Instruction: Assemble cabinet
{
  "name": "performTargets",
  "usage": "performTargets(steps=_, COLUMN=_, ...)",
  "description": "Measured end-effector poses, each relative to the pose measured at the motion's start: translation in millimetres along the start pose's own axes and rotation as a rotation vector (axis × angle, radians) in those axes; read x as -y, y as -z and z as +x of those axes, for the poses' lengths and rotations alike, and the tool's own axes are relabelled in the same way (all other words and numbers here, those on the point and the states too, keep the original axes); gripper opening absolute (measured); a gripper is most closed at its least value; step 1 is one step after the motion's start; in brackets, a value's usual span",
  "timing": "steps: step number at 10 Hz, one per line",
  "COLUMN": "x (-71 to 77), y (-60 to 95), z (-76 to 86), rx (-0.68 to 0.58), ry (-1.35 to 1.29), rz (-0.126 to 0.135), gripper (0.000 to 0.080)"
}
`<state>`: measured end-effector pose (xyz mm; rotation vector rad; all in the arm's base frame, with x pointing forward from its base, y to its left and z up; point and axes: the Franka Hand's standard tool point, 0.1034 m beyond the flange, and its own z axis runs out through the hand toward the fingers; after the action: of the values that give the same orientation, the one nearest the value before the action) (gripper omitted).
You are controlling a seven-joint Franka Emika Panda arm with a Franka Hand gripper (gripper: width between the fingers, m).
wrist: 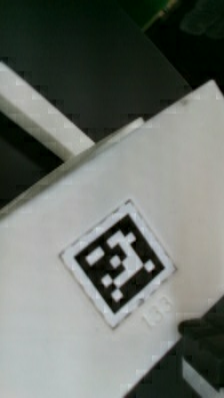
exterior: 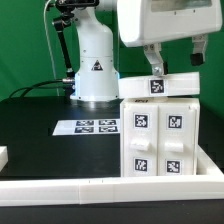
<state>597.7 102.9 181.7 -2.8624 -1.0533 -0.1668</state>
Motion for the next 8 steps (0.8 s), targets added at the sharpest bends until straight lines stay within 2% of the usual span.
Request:
performTargets(steps=6, x=-22.2, y=-5.0, z=-17.4, rx=0.02, ry=0.422, rz=-0.007, gripper=0.0797)
performTargets(steps=8, x=-24.2, y=-10.0, z=-22.0, rx=0.029, ry=0.509, rz=-0.024, gripper=0.0797)
